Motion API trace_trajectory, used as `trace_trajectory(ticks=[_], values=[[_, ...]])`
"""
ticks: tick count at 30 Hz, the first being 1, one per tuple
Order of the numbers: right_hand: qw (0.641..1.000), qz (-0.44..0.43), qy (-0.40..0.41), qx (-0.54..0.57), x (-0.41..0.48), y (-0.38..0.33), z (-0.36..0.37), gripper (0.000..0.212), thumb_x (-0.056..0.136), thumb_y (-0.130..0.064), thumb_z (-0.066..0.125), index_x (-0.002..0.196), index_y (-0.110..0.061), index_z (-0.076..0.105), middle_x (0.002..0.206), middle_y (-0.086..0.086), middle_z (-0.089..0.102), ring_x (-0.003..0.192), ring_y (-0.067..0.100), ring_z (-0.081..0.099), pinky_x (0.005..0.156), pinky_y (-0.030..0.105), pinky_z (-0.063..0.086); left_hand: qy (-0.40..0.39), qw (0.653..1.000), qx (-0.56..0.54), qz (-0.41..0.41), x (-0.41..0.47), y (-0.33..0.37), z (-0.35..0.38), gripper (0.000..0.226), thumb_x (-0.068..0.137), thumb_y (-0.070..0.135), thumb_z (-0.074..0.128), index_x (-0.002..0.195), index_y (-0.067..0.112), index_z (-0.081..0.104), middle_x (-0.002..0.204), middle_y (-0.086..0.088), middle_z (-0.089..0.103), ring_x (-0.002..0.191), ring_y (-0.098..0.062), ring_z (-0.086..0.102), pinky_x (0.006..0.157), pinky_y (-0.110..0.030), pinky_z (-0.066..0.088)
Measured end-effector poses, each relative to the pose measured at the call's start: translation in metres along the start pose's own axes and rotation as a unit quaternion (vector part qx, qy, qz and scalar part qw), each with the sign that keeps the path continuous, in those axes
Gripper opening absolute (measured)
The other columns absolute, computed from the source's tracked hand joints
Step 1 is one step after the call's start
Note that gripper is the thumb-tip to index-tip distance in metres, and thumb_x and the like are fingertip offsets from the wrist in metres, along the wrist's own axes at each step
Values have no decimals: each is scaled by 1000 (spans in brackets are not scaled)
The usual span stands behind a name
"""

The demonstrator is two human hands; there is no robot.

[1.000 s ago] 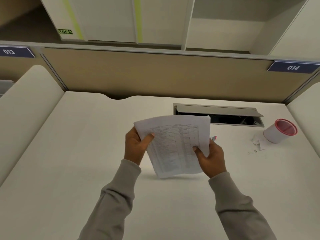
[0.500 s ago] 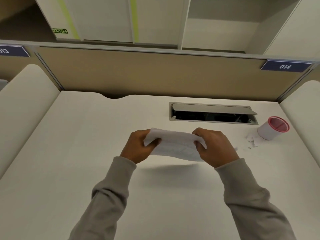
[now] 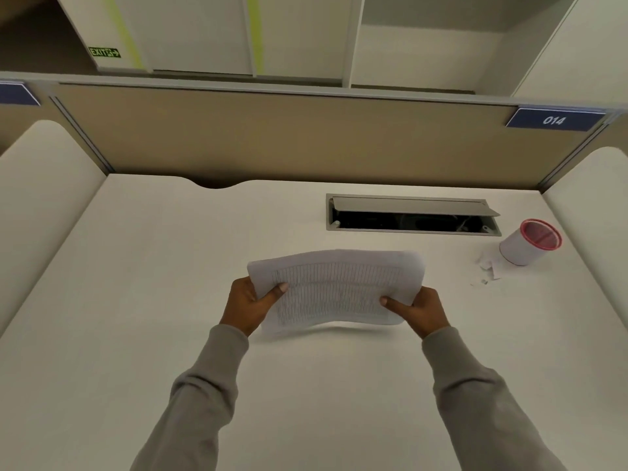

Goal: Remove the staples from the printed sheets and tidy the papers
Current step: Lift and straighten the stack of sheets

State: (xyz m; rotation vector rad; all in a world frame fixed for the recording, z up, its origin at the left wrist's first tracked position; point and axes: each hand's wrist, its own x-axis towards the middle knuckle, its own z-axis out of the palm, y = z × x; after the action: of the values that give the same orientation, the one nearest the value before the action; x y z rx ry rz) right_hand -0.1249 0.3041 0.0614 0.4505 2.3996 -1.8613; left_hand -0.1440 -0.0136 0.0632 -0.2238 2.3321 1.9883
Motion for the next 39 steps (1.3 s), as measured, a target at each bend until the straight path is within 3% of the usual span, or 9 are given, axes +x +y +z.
trace_trajectory(ticks=[6,10,15,18,21,26,33,36,39], values=[[996,-3,80,36,4,8,21,30,77,-1,79,105,-1,68,98,10,69,88,27,66,83,34,54,35,999,-15,4,6,-9,2,19,79,10,82,92,19,73,80,15,76,81,-5,73,72,-19,58],[994,25,91,61,4,24,34,29,78,4,76,105,-2,67,97,10,69,92,29,66,72,17,57,26,999,-8,-35,4,-31,12,30,83,-4,73,95,22,71,84,17,74,82,-1,72,74,-18,56],[992,0,107,70,10,24,33,31,80,5,74,107,-8,66,96,4,69,87,17,67,76,19,55,55,998,-12,-42,9,-36,19,27,84,-9,68,101,11,69,90,8,72,80,-1,71,72,-16,56],[991,20,120,61,11,32,35,29,80,5,74,107,0,65,98,10,68,92,27,66,76,24,52,51,997,9,-58,11,-44,21,19,79,3,75,92,16,70,87,0,73,82,-15,70,81,-36,59],[990,18,130,52,14,35,35,31,80,4,75,108,7,64,100,11,67,95,28,65,70,11,52,58,995,37,-69,12,-50,23,18,82,-1,74,89,15,69,86,-8,72,83,-24,68,86,-46,58],[992,6,118,51,15,35,36,30,81,4,73,110,2,64,101,10,67,95,26,64,73,12,53,55,994,60,-72,17,-57,24,23,83,6,75,88,27,66,89,-3,72,87,-25,69,86,-41,58],[994,-8,107,37,9,27,36,25,83,2,72,104,-7,63,98,7,67,90,22,64,74,14,51,51,992,74,-85,15,-65,27,18,85,10,75,100,18,67,92,-3,71,90,-25,68,83,-32,54],[995,-5,98,33,4,26,34,21,84,1,71,104,-4,65,98,8,68,92,25,66,80,25,52,32,990,106,-91,12,-66,24,26,87,12,73,112,8,69,98,-5,70,92,-24,67,85,-29,52],[995,-20,100,20,1,16,28,24,85,-1,72,108,-2,68,98,7,70,83,6,69,83,27,56,20,992,112,-56,12,-56,16,25,86,11,74,111,15,69,97,1,71,92,-22,68,89,-36,57]])
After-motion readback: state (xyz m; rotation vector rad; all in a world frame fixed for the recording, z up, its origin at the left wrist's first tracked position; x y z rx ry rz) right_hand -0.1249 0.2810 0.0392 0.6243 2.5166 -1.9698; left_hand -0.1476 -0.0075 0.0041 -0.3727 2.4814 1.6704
